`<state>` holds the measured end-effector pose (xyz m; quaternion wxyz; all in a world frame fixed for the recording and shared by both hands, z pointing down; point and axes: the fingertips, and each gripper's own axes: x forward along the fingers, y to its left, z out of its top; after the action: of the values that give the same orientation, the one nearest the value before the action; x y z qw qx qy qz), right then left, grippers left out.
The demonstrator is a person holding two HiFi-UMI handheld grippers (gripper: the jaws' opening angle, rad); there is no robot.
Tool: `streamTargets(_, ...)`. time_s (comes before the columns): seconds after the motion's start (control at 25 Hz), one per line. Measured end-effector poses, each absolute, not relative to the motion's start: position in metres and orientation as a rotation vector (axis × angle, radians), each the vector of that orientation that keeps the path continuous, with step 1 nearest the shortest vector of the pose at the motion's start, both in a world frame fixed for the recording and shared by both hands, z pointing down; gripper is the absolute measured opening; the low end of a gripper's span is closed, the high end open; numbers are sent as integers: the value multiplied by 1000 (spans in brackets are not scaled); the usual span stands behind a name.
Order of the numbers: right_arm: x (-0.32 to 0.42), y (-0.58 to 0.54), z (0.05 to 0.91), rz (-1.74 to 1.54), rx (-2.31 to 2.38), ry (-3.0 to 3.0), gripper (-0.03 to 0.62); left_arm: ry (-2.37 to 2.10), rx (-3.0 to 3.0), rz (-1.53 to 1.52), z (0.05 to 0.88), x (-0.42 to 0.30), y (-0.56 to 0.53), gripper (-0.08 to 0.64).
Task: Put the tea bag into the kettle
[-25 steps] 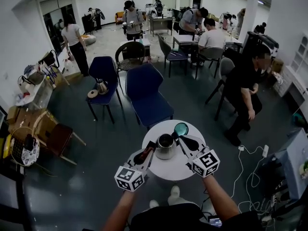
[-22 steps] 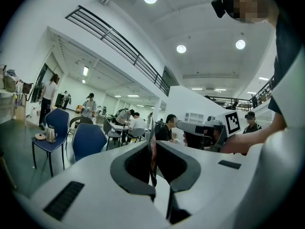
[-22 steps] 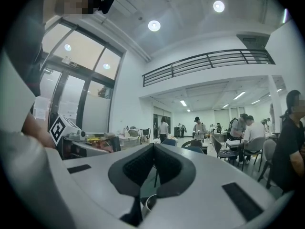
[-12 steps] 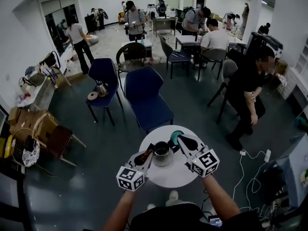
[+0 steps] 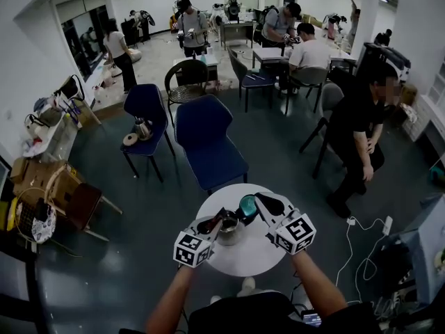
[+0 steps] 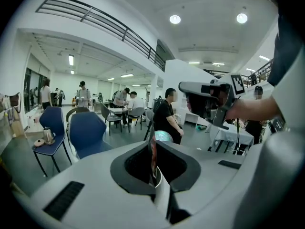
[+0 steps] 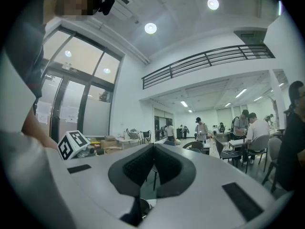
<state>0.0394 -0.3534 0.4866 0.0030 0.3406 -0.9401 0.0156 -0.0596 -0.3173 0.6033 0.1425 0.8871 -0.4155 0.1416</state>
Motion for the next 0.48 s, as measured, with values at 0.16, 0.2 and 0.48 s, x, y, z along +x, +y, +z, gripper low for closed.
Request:
streamTargets(0.16,52,-370,493,68,1072,-2950,15,-1162,2539,498,626,-49,-333,32)
streamTargets(0.2,54,-374,495,74,1072,-2950,15,-1156,2533,521,630,-47,-336,32)
streamTargets(0.48,63,-394,501,95,1054,-2951,15,-1119,2470,725,664,-45,-352,32)
